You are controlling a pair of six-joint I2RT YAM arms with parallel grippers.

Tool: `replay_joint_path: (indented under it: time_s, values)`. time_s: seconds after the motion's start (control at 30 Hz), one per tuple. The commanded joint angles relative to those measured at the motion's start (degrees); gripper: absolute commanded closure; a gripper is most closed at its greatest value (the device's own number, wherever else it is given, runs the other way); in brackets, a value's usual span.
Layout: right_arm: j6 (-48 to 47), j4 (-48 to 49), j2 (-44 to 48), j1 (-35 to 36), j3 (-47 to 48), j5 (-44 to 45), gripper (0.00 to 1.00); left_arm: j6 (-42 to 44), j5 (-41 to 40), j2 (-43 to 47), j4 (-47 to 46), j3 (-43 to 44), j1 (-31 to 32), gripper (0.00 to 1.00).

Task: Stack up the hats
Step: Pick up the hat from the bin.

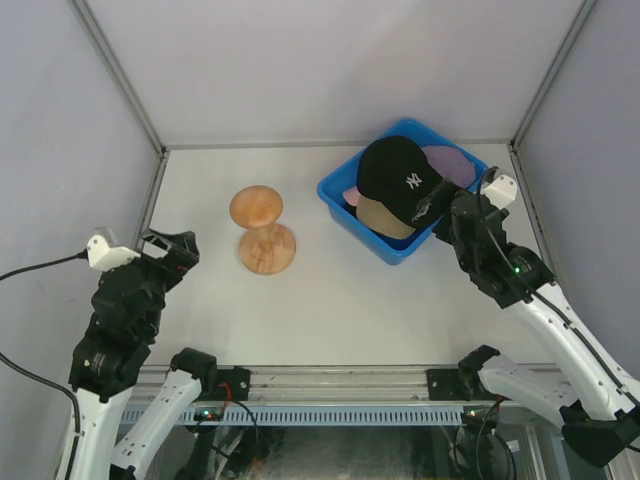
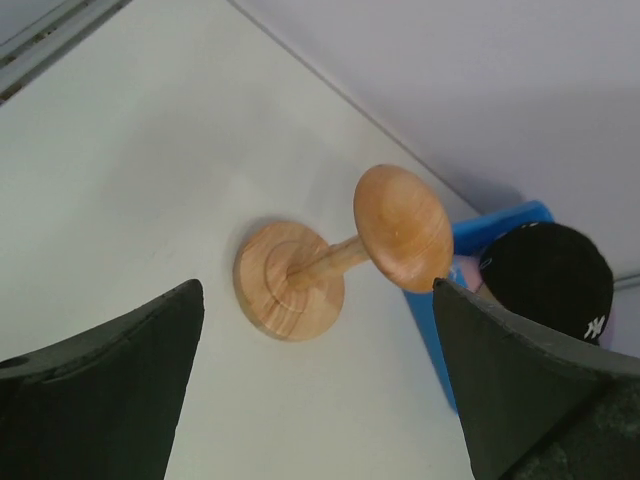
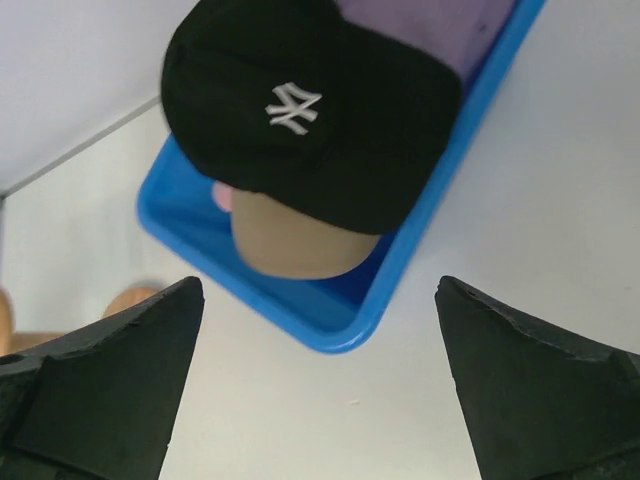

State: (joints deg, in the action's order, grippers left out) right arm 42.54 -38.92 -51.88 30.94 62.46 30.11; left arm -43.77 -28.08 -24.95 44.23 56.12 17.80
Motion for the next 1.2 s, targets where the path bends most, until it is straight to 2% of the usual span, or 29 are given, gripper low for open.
replay_joint_path:
  time_s: [0.0, 0.13, 0.2, 0.4, 0.63, 0.97, 1.17]
  values:
    - [-4.97, 3.94, -1.79, 0.44, 3.20, 9.37, 0.00, 4.72, 4.12, -1.17, 4.05, 5.75, -0.16, 0.00]
    - [-13.89, 14.14, -5.68, -0.26, 4.85, 6.12, 0.00, 6.82, 5.19, -4.21, 6.65, 9.61, -0.14, 0.00]
    - [-16.02, 15.41, -9.51, -0.90, 7.55, 4.37, 0.00, 7.64, 5.39, -5.24, 7.37, 11.30, -0.19, 0.00]
    - [-19.29, 13.59, -22.97, -2.06, 17.64, 3.24, 0.04, 8.41, 6.90, -8.46, 9.25, 14.34, -0.20, 0.00]
    - [-21.34, 5.48, -36.47, -3.09, 30.45, 1.69, 0.05, 8.70, 7.94, -9.77, 9.77, 15.30, -0.14, 0.00]
    - [-21.56, 3.26, -45.85, -4.75, 37.72, -2.75, 0.10, 9.51, 8.80, -10.38, 9.44, 14.65, -0.15, 0.00]
    - [-22.56, 3.01, -50.01, -5.73, 40.28, -5.63, 0.19, 9.76, 8.49, -10.34, 8.80, 14.10, -0.14, 0.01]
